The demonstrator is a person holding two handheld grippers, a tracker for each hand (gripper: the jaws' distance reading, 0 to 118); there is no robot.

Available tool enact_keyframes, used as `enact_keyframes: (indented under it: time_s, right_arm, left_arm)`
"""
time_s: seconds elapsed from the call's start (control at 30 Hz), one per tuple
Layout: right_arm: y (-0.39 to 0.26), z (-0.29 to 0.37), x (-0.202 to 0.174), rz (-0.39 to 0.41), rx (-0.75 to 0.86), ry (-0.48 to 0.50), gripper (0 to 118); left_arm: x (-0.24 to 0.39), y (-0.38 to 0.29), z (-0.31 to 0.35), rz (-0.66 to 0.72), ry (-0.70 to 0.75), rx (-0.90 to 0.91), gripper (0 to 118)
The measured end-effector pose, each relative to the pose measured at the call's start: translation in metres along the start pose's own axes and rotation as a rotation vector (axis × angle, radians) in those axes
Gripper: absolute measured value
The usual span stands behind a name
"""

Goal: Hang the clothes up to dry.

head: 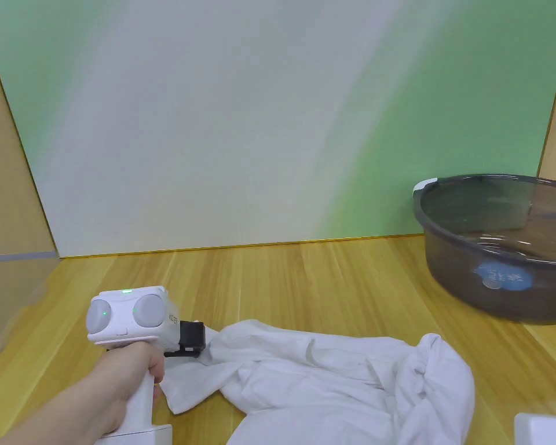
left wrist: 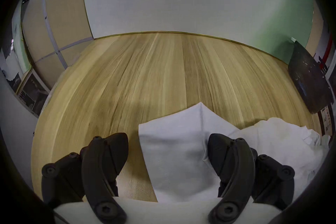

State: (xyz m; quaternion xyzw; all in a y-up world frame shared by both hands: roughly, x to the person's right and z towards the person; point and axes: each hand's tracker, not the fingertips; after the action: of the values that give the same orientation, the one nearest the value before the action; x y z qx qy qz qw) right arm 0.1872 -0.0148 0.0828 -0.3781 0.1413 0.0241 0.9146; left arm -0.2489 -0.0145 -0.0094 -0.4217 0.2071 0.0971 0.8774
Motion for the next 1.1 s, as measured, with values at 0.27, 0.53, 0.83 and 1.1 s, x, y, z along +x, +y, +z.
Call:
enact_keyframes:
  time_s: [0.27, 0.53, 0.83, 1.1]
  right_arm:
    - [0.020, 0.003, 0.003, -0.004, -0.004, -0.004, 0]
    - [0.135, -0.020, 0.005, -0.070, -0.069, 0.077, 103]
    - [0.183, -0.080, -0.016, -0.084, -0.258, -0.023, 91]
    - [0.159, -0.111, -0.011, -0.078, -0.326, -0.004, 19]
  left_arm:
    - [0.021, 0.010, -0.010, -0.139, -0.019, 0.007, 2]
    - [0.017, -0.005, -0.014, -0.129, -0.023, 0.040, 2]
    - [0.023, -0.025, 0.016, -0.146, -0.016, 0.057, 2]
    - [0.025, -0.022, 0.014, -0.160, -0.007, 0.059, 2]
